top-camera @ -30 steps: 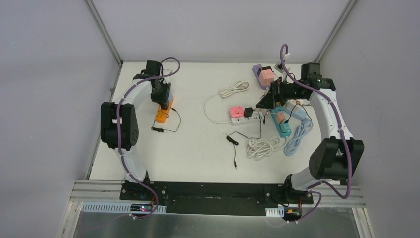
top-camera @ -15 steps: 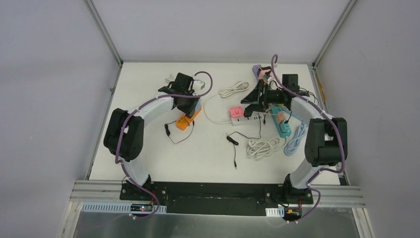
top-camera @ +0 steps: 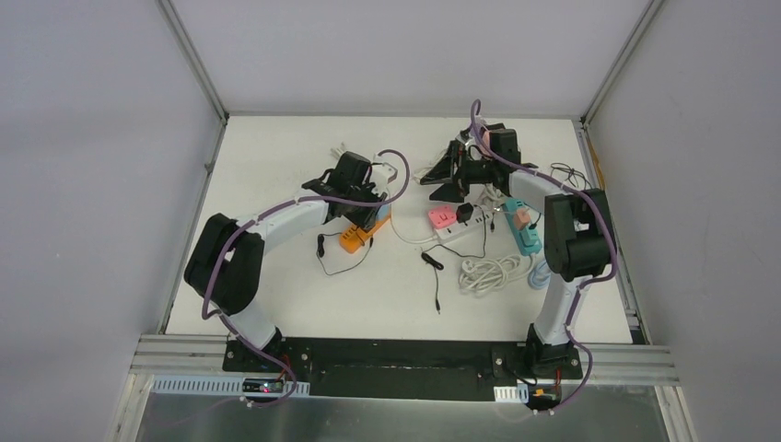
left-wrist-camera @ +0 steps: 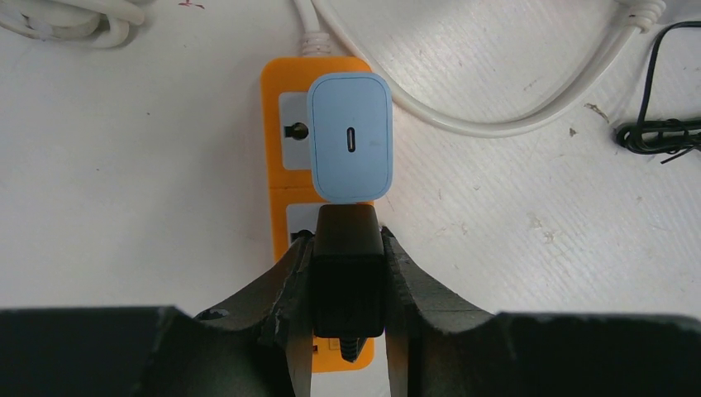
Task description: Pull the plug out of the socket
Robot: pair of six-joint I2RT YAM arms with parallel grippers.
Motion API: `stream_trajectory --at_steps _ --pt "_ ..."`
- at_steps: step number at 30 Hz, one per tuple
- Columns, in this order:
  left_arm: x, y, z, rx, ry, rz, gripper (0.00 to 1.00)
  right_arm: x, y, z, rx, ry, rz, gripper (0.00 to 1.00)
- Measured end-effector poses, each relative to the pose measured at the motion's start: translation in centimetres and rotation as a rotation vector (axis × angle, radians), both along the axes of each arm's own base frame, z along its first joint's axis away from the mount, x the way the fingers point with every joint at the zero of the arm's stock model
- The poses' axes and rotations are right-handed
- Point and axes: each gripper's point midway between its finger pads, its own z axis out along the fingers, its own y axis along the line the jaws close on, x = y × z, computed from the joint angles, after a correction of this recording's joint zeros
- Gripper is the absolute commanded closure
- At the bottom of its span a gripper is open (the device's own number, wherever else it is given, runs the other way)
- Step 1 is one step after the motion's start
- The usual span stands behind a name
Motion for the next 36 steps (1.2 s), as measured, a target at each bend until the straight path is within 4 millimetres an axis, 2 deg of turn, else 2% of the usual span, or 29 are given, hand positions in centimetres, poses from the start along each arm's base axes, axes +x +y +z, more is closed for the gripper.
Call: stream_trajectory --at_steps 5,9,10,12,15,18,20,25,27,29,34,36 --pt "-0.9 -0.4 0.0 -0.014 0.001 -0.005 1.00 -0.5 1.8 0.6 0.008 -0.049 0.055 0.02" --pt "-1.2 -0.6 0.0 -0.030 0.001 0.008 1.00 -1.2 2.5 0.5 -0.013 -0.112 0.109 0.02" --pt "-1.2 -0.6 0.0 -0.034 -0.002 0.013 0.96 -1.4 2.4 0.4 -0.025 -0.113 0.121 0.01" --pt "-1.2 -0.6 0.0 -0.043 -0.002 0.024 0.81 -1.7 1.9 0.4 -0.072 -0.166 0.162 0.00" --pt "-1.2 -0.6 0.0 -0.055 0.000 0.039 0.60 -1.9 0.6 1.6 -0.177 -0.352 0.277 0.00" --pt "-1.5 -0.7 -0.3 -0.069 0.013 0.061 0.27 -1.7 -0.8 3.8 -0.248 -0.581 0.399 0.00" --pt "-2.4 -0.7 -1.3 -0.064 0.048 0.071 0.04 -2.0 -1.6 4.8 -0.266 -0.699 0.474 0.00" --pt "-2.8 -0.9 0.0 -0.097 0.036 0.097 0.01 -4.8 -3.3 3.9 -0.258 -0.852 0.682 0.00" --pt "-2.9 -0.6 1.1 -0.108 0.012 0.107 0.01 -6.2 -3.9 3.7 -0.241 -0.903 0.768 0.00" --pt "-3.0 -0.1 2.5 -0.115 -0.028 0.113 0.01 -6.7 -4.2 4.0 -0.234 -0.953 0.818 0.00" --pt "-3.1 2.0 7.9 -0.155 -0.210 0.156 0.01 -6.2 -3.9 6.0 -0.231 -1.101 0.875 0.00" --pt "-3.7 3.0 10.2 -0.200 -0.278 0.174 0.01 -6.3 -3.7 6.0 -0.225 -1.174 0.923 0.00"
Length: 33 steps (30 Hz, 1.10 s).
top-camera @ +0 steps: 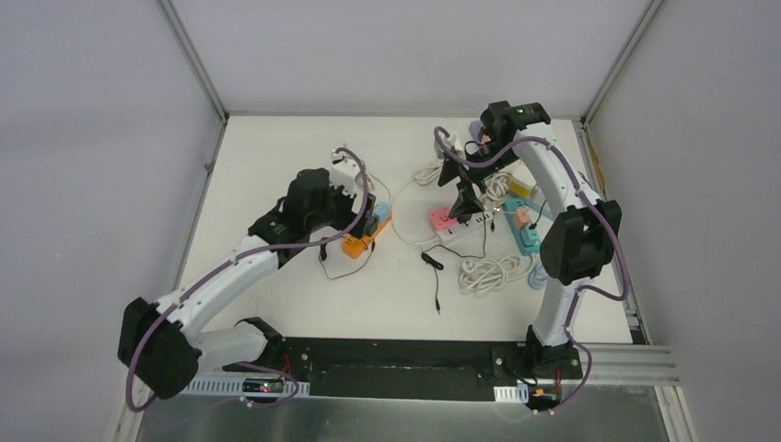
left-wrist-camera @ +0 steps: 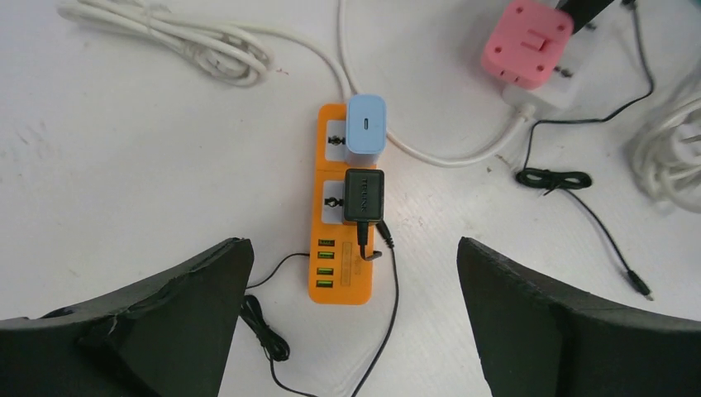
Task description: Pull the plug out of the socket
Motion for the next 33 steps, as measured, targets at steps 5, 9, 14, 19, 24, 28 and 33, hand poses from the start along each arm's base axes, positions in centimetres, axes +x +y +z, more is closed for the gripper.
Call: stream_trajectory --at_steps 5,9,14,19,24,28,33 --pt "-1.7 1.3 4.6 -0.165 -0.108 0.009 0.01 -2.5 1.7 -1.7 -0.014 -0.035 0.140 0.00" --pt "-3.5 1.7 4.9 -0.242 -0.132 -0.002 0.02 -2.7 4.2 -2.0 0.007 -0.084 0.212 0.02" --pt "-4.9 2.6 2.2 -0.292 -0.121 0.028 0.03 0.3 8.2 -3.8 0.065 -0.152 0.254 0.05" --pt "-4.7 3.6 1.6 -0.340 -0.111 0.113 0.04 2.2 10.7 -7.1 0.094 -0.159 0.287 0.06" --pt "-4.1 3.2 1.7 -0.372 -0.109 0.126 0.03 3.0 12.7 -8.6 0.122 -0.165 0.317 0.04" --pt "-3.9 2.6 0.3 -0.379 -0.113 0.094 0.03 3.5 14.2 -9.2 0.134 -0.201 0.342 0.02" --pt "-3.5 2.1 -2.9 -0.374 -0.084 0.071 0.06 4.0 15.4 -10.3 0.117 -0.258 0.376 0.05"
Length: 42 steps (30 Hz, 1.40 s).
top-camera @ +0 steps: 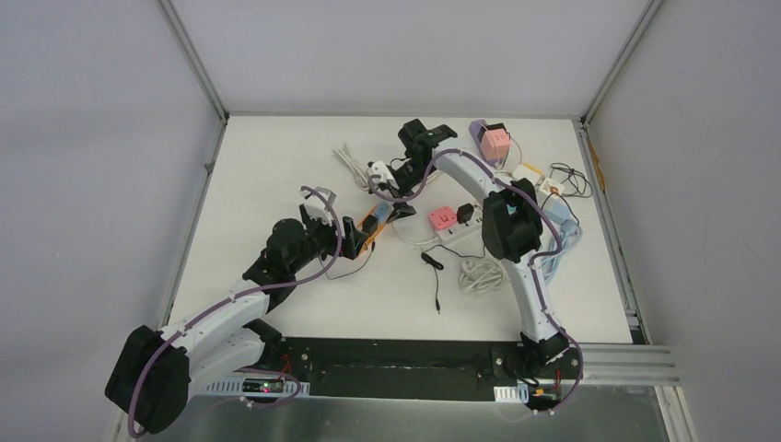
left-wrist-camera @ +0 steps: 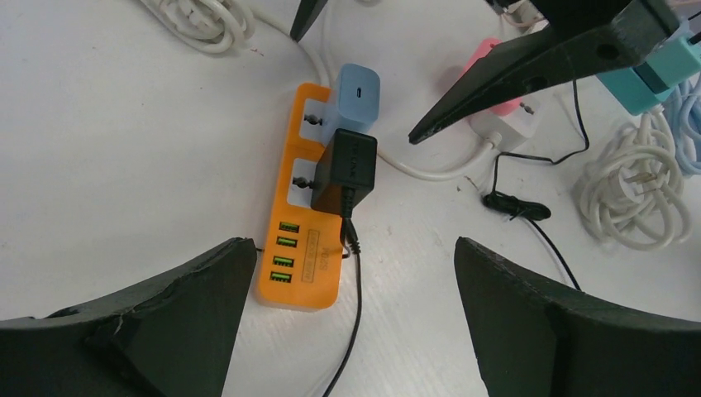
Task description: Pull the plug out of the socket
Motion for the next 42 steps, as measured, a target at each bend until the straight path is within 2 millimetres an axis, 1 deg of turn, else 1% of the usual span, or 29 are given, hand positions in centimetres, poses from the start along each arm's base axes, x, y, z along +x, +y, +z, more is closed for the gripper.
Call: stream_trajectory --at_steps 1,3,6,8,10,12,15,18,21,25,30,33,37,42 --pt "0.2 0.1 -0.3 -0.004 0.000 0.004 0.06 0.1 0.1 -0.3 -0.006 -0.006 0.002 0.06" --pt "0.3 0.0 -0.3 -0.019 -0.016 0.004 0.06 0.2 0.2 -1.1 -0.024 -0.015 0.005 0.07" --pt "0.4 -0.1 0.5 -0.043 -0.060 0.004 0.07 0.5 0.2 -1.8 -0.031 -0.030 0.004 0.11" --pt "0.6 -0.2 1.1 -0.059 -0.087 0.004 0.09 0.9 0.2 -2.0 -0.025 -0.031 -0.006 0.12" --pt "0.9 -0.2 1.8 -0.081 -0.111 0.011 0.11 1.6 -0.2 -2.1 -0.018 -0.026 -0.031 0.14" --pt "1.1 -0.3 2.0 -0.103 -0.116 0.012 0.11 2.6 -0.8 -2.0 -0.012 -0.030 -0.058 0.16" --pt "1.1 -0.5 2.0 -0.130 -0.112 0.012 0.12 3.7 -1.7 -1.9 -0.006 -0.032 -0.088 0.20" --pt "1.0 -0.7 1.8 -0.138 -0.101 -0.002 0.13 4.1 -2.3 -1.9 -0.005 -0.030 -0.101 0.23" --pt "0.9 -0.7 1.7 -0.139 -0.094 -0.013 0.14 3.6 -1.7 -2.0 -0.006 -0.029 -0.087 0.25" --pt "0.8 -0.3 1.6 -0.138 -0.081 -0.005 0.17 2.2 -0.3 -2.1 -0.012 -0.036 -0.049 0.26" --pt "0.2 0.3 3.1 -0.162 -0.116 0.001 0.20 0.9 1.0 -2.3 -0.027 -0.050 -0.009 0.30" --pt "-0.2 0.6 3.3 -0.173 -0.129 0.005 0.22 0.8 0.9 -2.5 -0.041 -0.063 0.000 0.32" --pt "-0.2 0.5 2.2 -0.163 -0.101 0.007 0.23 0.7 0.1 -3.0 -0.063 -0.068 0.013 0.34" --pt "0.1 0.2 0.6 -0.139 -0.059 0.003 0.22 0.6 -0.8 -3.5 -0.086 -0.065 0.022 0.37"
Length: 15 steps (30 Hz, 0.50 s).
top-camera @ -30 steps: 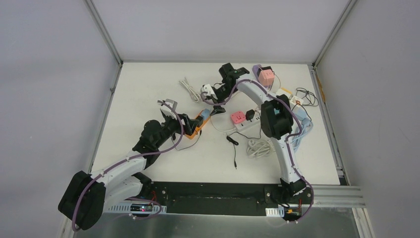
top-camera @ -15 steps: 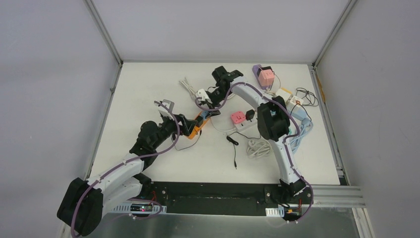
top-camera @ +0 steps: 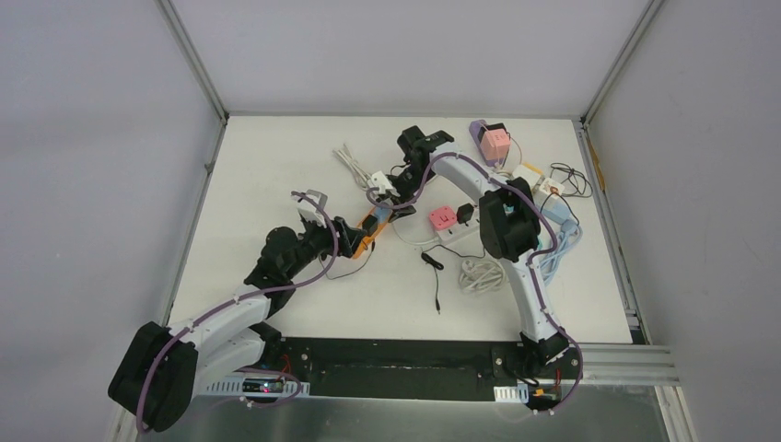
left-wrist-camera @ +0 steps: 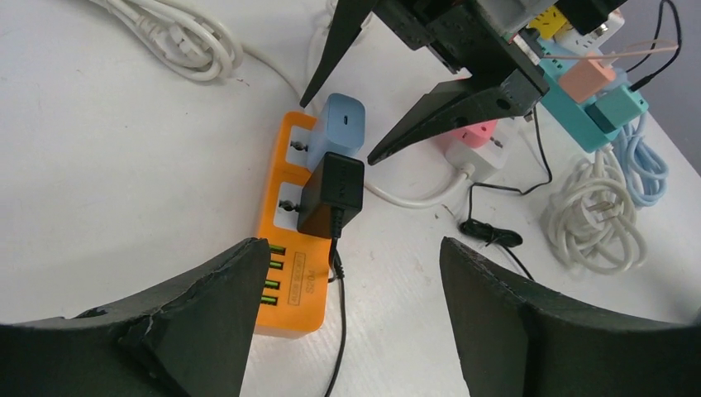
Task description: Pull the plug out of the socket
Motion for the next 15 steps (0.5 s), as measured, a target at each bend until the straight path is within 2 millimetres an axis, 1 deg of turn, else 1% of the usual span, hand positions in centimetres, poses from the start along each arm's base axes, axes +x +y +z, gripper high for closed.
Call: stream_trajectory --at_steps 5,8,11,15 --pt "0.2 -0.4 -0.9 0.034 -0.002 -0.023 0.21 0.1 -0.1 0.0 0.002 -0.010 0.011 0.40" --pt "0.3 -0.6 -1.5 0.077 -0.016 -0.044 0.21 0.1 -0.1 0.0 0.004 -0.013 0.014 0.44" --pt "0.4 -0.7 -2.0 0.131 -0.033 -0.063 0.21 0.0 -0.1 0.0 0.004 -0.014 0.016 0.53" --pt "0.6 -0.7 -2.3 0.194 -0.074 -0.087 0.22 0.0 0.1 0.0 0.006 -0.015 0.018 0.70"
